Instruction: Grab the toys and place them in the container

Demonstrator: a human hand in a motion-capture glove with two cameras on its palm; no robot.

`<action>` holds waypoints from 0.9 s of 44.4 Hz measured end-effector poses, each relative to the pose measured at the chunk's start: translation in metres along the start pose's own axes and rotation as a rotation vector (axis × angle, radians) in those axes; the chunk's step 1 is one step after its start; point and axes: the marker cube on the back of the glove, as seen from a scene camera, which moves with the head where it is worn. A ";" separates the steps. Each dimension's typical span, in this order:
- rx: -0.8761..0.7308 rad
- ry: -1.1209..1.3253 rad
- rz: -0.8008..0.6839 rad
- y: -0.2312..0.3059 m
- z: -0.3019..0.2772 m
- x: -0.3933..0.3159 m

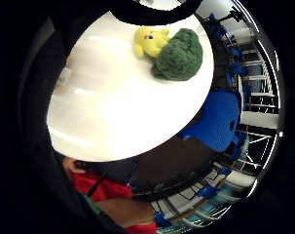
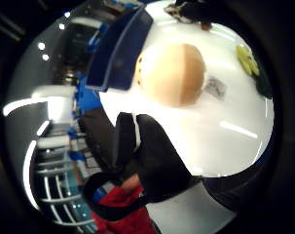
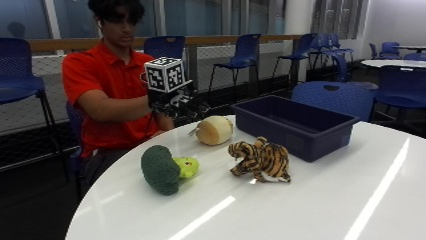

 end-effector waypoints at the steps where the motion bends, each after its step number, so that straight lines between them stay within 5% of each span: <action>1: -0.001 0.000 -0.006 -0.002 0.001 -0.002; 40: -0.065 0.044 -0.118 -0.082 0.056 -0.061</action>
